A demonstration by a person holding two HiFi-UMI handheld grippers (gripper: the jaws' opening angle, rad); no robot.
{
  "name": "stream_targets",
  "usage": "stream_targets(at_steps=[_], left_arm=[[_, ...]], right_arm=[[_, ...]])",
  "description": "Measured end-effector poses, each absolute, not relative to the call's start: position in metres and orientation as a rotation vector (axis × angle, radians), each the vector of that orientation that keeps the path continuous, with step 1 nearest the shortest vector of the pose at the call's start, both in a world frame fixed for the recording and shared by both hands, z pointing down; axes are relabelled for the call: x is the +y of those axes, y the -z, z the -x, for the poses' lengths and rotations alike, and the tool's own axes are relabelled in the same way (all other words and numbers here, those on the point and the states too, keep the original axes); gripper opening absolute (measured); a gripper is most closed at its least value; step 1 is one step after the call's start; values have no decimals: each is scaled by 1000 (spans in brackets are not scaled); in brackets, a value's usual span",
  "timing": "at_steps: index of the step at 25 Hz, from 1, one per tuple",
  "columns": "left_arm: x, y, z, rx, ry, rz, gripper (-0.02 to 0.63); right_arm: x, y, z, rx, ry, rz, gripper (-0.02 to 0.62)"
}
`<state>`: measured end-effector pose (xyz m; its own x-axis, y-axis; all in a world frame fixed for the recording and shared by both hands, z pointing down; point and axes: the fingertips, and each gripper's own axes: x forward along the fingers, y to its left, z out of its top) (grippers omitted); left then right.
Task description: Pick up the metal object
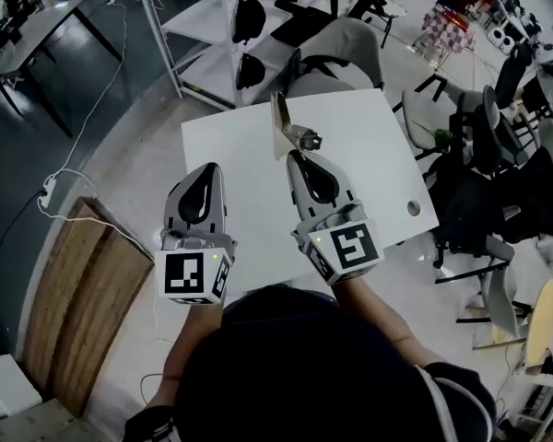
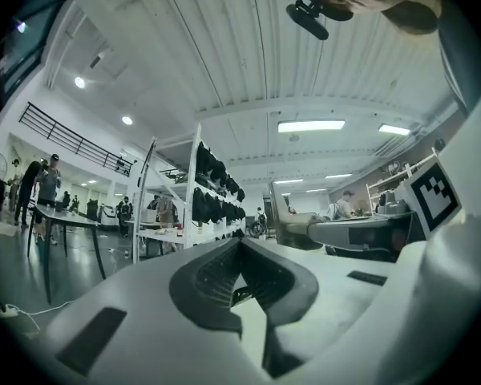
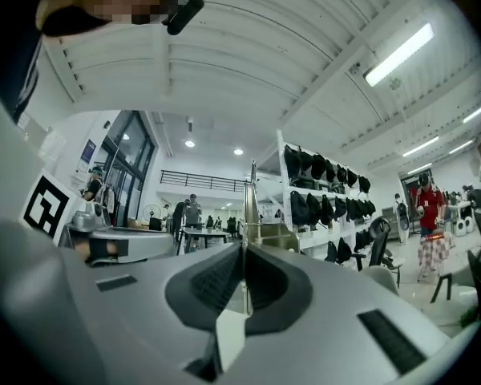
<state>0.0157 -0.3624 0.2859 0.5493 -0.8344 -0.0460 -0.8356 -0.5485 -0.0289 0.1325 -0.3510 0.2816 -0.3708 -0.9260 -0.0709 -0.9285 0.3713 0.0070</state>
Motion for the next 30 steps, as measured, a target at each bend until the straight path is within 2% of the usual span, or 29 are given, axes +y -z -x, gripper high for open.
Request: stream_targets(at_steps=[10, 30], left_arm=[[-365, -274, -11, 1467, -57, 2695, 23], [-362, -277, -4, 1424, -59, 2731, 23]], right_arm=[[-354, -265, -131, 2543, -151, 1755, 27], [-349, -271, -129, 2521, -101, 1805, 27]])
